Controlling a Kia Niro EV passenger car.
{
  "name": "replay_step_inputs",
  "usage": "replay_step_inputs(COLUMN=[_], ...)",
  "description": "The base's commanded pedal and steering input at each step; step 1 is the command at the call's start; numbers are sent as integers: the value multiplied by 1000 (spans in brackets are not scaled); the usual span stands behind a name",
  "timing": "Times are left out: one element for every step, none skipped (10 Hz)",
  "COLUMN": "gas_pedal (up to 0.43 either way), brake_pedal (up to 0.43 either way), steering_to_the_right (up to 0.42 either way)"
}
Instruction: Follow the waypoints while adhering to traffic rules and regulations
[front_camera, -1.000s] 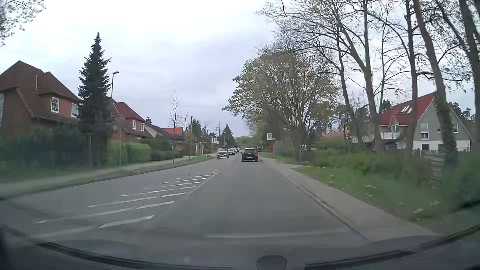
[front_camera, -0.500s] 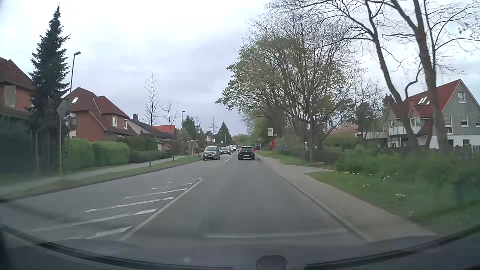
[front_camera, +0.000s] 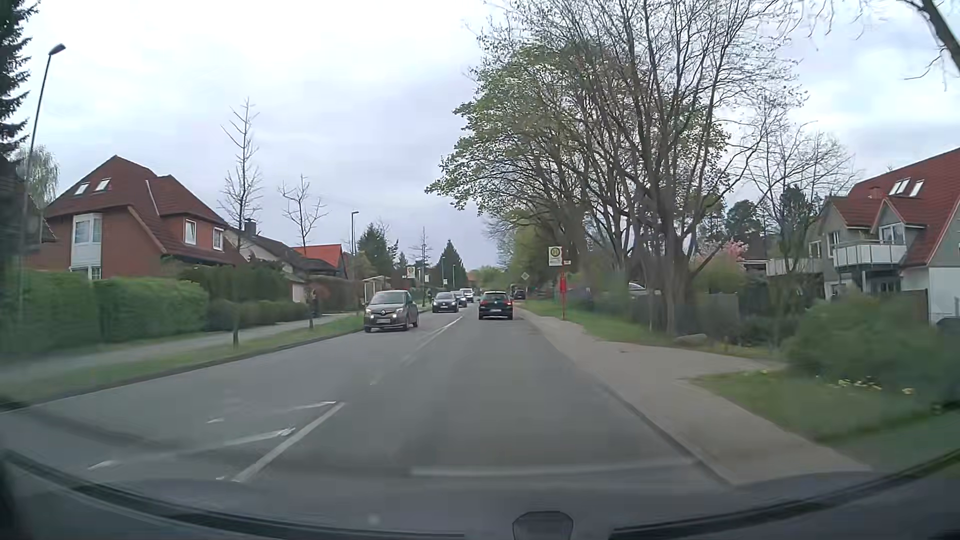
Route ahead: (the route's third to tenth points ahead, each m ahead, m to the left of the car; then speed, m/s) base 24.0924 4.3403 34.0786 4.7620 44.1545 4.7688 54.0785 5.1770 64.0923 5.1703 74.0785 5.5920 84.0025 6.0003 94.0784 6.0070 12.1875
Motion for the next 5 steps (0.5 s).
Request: replay_step_inputs(gas_pedal=[0, 0, 39, 47, 67], brake_pedal=[0, 0, 0, 0, 0], steering_to_the_right=[-6, -4, -4, -4, -5])
